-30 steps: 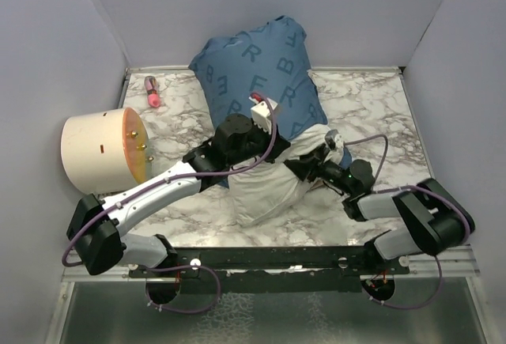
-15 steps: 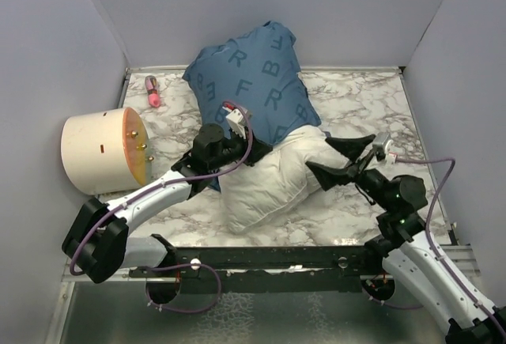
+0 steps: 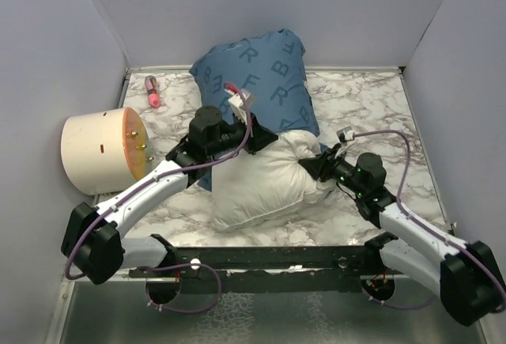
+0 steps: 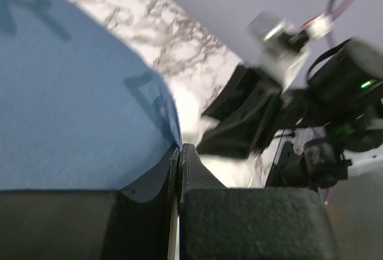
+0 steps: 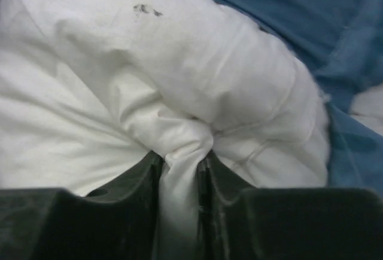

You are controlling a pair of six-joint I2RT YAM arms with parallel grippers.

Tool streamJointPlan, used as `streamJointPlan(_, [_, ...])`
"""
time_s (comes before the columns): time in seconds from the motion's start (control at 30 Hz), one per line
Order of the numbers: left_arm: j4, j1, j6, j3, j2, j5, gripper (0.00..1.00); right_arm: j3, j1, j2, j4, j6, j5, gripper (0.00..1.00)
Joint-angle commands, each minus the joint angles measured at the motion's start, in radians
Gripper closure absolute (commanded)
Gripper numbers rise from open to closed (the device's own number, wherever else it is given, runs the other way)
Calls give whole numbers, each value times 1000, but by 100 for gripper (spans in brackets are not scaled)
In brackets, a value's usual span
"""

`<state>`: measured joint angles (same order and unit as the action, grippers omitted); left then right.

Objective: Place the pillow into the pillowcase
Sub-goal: Stuff the pillow into the pillowcase.

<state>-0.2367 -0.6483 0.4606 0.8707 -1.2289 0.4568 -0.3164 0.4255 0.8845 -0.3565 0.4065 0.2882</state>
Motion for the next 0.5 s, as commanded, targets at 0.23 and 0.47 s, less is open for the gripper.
streamJointPlan(0.23, [36, -201, 69, 457, -238, 192, 100, -360, 163, 467, -544, -8, 180, 96])
streamJointPlan(0.47, [124, -205, 39, 341, -79, 137, 100, -198, 55, 414, -478, 114, -438, 99])
